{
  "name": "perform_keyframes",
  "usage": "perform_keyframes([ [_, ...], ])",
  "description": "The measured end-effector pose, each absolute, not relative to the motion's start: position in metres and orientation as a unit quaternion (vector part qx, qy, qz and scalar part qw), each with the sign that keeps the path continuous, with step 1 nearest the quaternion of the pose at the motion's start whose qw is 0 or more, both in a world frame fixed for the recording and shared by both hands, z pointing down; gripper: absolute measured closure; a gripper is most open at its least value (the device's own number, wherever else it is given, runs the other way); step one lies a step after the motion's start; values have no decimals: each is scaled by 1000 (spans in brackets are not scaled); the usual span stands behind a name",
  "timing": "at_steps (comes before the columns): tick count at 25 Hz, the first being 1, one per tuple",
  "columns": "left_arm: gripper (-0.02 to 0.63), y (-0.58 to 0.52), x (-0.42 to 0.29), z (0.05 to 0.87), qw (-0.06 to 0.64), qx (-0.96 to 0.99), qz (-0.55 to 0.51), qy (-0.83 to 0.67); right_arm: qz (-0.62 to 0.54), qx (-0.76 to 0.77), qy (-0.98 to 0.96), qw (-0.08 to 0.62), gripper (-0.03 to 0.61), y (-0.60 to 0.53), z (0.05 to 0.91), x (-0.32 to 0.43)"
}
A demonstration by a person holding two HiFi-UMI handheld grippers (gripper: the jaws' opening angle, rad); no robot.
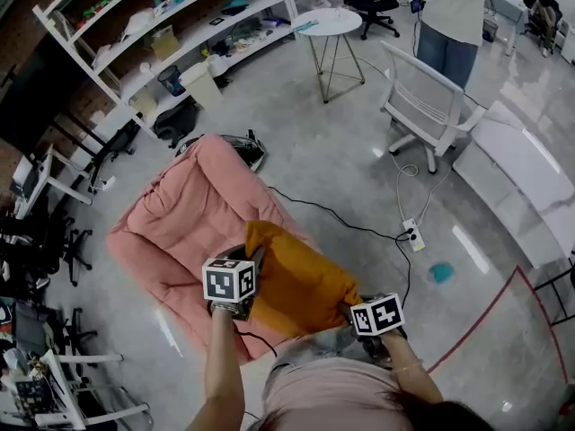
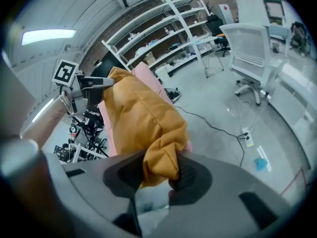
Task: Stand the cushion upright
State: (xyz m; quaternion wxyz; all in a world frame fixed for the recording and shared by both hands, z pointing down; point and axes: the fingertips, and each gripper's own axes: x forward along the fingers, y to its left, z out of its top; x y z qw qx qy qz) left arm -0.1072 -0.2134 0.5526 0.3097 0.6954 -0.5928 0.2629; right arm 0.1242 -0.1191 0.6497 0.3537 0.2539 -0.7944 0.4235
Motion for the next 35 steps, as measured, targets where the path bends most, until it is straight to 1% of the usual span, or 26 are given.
perform_keyframes([
  [12, 514, -151, -95, 541, 298, 643, 202, -676, 411, 202, -808, 371, 451, -108, 668, 141],
  [21, 515, -112, -95, 532, 290, 624, 183, -702, 411, 204, -801, 386, 459, -95, 670, 139],
  [27, 517, -91, -114, 524, 280, 616, 168, -717, 431, 225, -796, 361, 466, -93, 661, 124],
  [35, 517, -70, -147, 524, 302, 635, 111, -702, 446, 281, -782, 334, 479, -93, 651, 97],
])
